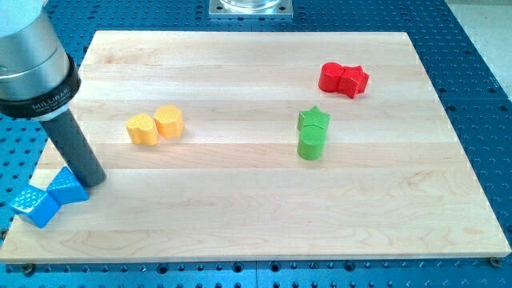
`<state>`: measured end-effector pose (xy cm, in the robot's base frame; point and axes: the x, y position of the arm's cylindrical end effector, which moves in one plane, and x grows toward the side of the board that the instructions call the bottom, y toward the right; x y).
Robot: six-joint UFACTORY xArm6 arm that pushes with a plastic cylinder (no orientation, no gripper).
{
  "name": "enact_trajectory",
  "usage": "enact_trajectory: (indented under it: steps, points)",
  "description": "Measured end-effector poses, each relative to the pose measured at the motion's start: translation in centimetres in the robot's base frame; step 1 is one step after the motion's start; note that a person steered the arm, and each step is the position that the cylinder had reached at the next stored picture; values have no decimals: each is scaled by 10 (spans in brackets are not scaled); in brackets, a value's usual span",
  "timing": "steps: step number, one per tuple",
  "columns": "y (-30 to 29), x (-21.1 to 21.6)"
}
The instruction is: Push blue blocks into green blocks
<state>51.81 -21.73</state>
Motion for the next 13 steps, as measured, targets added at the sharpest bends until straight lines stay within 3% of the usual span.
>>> enact_trajectory:
  steps: [3, 5, 6, 7, 9, 11, 12, 13]
  points:
    - [1, 0]
    - [122, 1]
    - [159, 42]
    - [128, 99]
    - [116, 101]
    - [25, 100]
    - [-62, 99]
    - [-85, 90]
